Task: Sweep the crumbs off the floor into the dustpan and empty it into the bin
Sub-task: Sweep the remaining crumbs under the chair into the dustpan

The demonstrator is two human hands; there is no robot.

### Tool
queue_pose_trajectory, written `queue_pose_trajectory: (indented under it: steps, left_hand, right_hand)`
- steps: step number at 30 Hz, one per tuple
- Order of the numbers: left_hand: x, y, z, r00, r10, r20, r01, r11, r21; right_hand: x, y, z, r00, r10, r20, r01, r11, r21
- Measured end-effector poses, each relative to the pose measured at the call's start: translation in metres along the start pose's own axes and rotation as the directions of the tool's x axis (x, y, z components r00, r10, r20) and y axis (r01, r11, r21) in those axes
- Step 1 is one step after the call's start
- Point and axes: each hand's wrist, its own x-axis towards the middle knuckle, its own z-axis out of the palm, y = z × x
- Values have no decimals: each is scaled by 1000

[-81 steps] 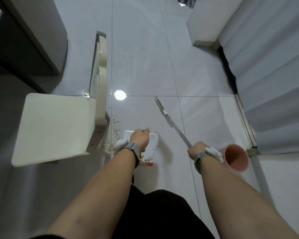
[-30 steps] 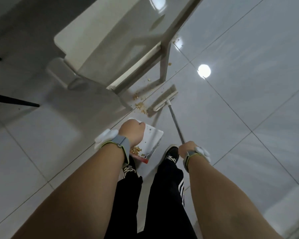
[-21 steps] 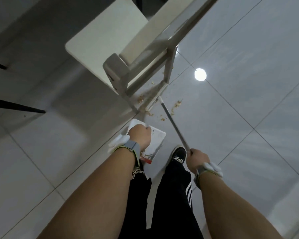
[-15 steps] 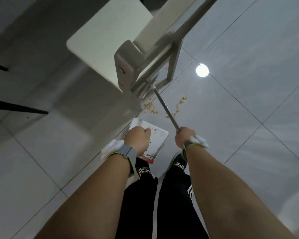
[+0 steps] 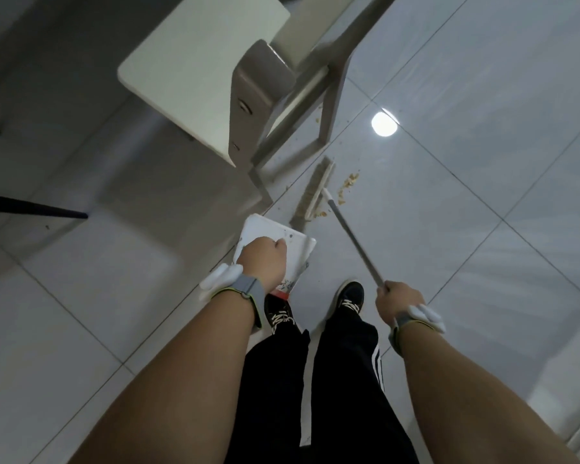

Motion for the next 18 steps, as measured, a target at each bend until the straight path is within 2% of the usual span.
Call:
queue_pose_trajectory:
  steps: [3, 7, 10, 12, 18]
  left_hand:
    - [1, -7, -3, 999, 9, -52, -4, 996, 86]
    - [-1, -21, -6, 989, 11, -147, 20, 979, 203]
    - [-5, -30, -6, 986, 18, -166, 21, 973, 230]
    - [-9, -32, -7, 986, 24, -163, 16, 971, 240]
    - [-15, -30, -2, 992, 7, -129, 18, 982, 186]
  right_hand:
    - [-5, -2, -3, 999, -46, -29, 46, 999, 14]
    - [3, -46, -11, 990, -126, 61, 125, 992, 12]
    - [9, -72, -14, 988, -67, 139, 73, 996, -42]
    - [8, -73, -14, 992, 19, 127, -17, 1000, -22]
    - [-4, -21, -8, 980, 162, 113, -174, 979, 108]
